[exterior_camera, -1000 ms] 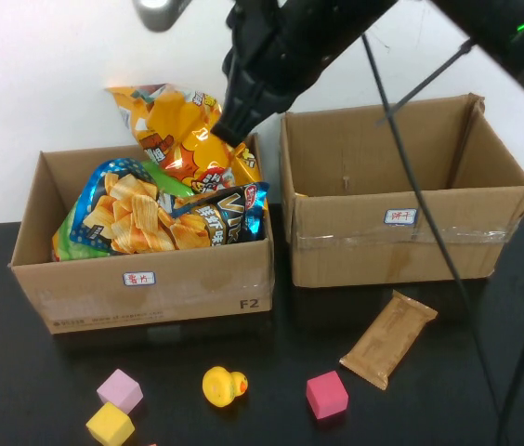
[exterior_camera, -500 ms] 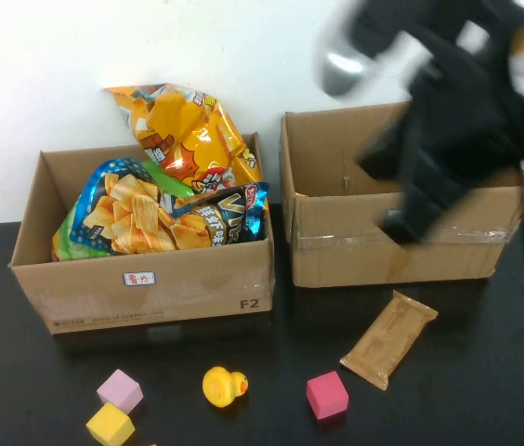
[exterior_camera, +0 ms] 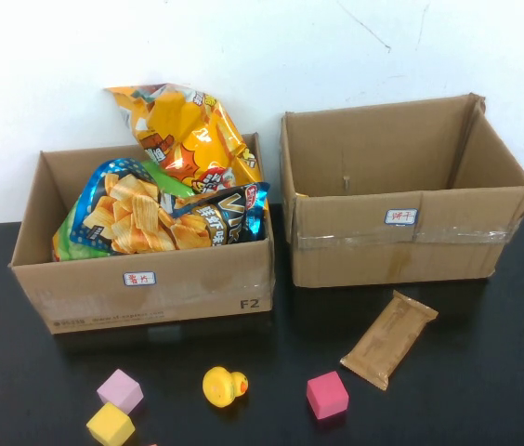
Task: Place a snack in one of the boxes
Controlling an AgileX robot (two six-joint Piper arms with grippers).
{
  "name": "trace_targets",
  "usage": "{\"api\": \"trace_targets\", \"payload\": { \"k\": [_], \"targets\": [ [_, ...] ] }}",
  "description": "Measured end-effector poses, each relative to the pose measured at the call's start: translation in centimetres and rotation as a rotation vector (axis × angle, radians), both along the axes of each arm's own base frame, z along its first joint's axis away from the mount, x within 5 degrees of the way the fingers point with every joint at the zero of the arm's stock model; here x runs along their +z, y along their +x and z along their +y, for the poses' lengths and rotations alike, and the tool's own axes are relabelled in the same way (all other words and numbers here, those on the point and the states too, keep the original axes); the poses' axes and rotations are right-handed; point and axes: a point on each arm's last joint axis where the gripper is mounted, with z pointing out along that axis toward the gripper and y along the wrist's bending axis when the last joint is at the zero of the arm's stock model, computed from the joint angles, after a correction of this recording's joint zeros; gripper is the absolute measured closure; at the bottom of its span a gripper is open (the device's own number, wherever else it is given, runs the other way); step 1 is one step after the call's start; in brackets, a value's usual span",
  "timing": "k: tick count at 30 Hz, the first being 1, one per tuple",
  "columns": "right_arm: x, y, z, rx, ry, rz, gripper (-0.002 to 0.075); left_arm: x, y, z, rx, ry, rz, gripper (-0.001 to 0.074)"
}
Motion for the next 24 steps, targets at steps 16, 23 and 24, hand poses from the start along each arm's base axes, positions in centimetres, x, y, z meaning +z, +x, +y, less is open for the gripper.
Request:
{"api": "trace_targets", "payload": {
  "k": [16, 23, 24],
  "targets": [
    [-9.5, -4.5, -10.4, -0.728, 0.174, -0.399, 0.0727, 0.0, 0.0, 0.0, 0.000, 0.000, 0.000, 0.0738],
    [-10.7, -5.5, -11.5, -0.915, 0.164, -0.439, 0.0727, 0.0, 0.0, 0.0, 0.000, 0.000, 0.000, 0.0738],
    [-10.9, -5.4, -11.5, -0.917, 0.161, -0.435, 0.0727, 0.0, 0.0, 0.0, 0.000, 0.000, 0.000, 0.0738]
  ]
}}
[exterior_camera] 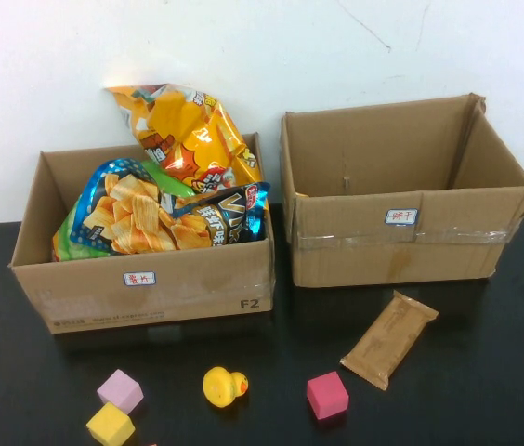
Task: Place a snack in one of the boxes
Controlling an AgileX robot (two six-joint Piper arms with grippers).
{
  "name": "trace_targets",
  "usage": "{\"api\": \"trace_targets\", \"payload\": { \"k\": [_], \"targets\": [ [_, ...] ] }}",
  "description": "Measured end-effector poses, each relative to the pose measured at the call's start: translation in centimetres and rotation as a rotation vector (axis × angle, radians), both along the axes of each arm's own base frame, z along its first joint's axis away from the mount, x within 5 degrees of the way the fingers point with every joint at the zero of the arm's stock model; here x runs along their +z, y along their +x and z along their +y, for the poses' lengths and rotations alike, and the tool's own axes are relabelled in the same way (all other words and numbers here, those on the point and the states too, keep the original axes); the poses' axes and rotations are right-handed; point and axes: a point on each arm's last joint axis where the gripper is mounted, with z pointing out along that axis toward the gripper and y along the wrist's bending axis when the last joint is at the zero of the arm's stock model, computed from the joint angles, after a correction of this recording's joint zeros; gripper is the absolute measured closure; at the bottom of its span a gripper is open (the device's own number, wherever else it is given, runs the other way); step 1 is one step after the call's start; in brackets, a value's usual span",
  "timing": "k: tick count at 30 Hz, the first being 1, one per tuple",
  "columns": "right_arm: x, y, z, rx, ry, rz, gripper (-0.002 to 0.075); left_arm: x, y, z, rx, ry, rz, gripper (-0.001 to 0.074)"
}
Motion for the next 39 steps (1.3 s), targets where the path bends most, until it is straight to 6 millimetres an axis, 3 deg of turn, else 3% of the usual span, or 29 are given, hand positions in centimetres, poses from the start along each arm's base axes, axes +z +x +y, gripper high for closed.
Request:
{"api": "trace_targets", "payload": {
  "k": [7, 13, 23, 39],
  "targets": [
    [-3.5, 0.6, 1.4, 0.142, 0.106, 0.022, 0.0727, 0.0, 0.0, 0.0, 0.000, 0.000, 0.000, 0.0738],
    [-5.8, 0.3, 1.8, 0.195, 0.054, 0.029, 0.0727, 0.0, 0.0, 0.0, 0.000, 0.000, 0.000, 0.0738],
    [-7.2, -0.1, 1.9, 0.225, 0.135, 0.169, 0.0727, 0.0, 0.0, 0.0, 0.000, 0.000, 0.000, 0.0738],
    [-7.2, -0.1, 1.8, 0.216, 0.136, 0.173, 0.0727, 0.0, 0.0, 0.0, 0.000, 0.000, 0.000, 0.0738]
  ]
}}
